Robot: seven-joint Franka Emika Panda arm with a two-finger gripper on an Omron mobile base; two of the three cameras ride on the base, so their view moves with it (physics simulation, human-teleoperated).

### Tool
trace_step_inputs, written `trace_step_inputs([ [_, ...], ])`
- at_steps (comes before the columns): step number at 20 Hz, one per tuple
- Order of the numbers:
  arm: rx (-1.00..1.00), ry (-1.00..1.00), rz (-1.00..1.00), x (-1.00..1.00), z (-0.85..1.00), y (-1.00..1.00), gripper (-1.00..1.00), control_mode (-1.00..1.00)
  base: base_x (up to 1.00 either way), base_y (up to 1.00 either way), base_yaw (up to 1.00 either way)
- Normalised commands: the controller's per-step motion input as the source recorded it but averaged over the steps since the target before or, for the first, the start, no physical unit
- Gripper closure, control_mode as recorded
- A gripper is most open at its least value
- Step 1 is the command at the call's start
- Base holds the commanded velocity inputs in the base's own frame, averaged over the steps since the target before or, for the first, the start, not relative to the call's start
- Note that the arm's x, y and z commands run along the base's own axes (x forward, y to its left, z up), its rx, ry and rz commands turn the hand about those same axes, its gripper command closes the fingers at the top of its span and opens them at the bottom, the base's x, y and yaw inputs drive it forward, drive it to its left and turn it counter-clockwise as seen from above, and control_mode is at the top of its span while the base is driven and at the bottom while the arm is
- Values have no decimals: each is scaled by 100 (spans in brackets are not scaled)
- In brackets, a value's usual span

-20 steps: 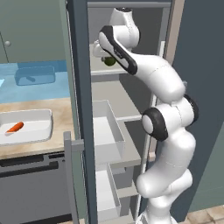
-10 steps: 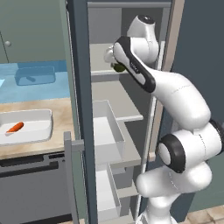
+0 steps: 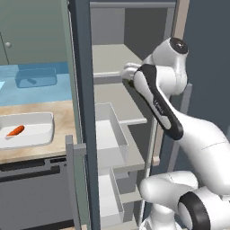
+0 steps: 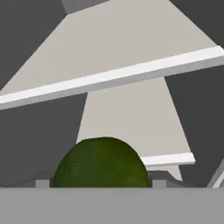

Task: Take the carrot and lime out of the freezer and place them in the tupperware container on the counter. Then put the tupperware containing the vegetables back in the freezer.

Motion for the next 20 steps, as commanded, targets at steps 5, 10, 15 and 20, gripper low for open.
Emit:
trace_step_inputs([
  [5, 0, -9, -1, -100, -2, -24, 100, -100, 0, 0, 0],
  [10, 0, -2, -2, -90, -14, -38, 100, -100, 0, 0, 0],
  [15, -2, 0, -1, -55, -15, -41, 100, -100, 0, 0, 0],
  [20, -3, 0, -3, -20, -13, -33, 100, -100, 0, 0, 0],
])
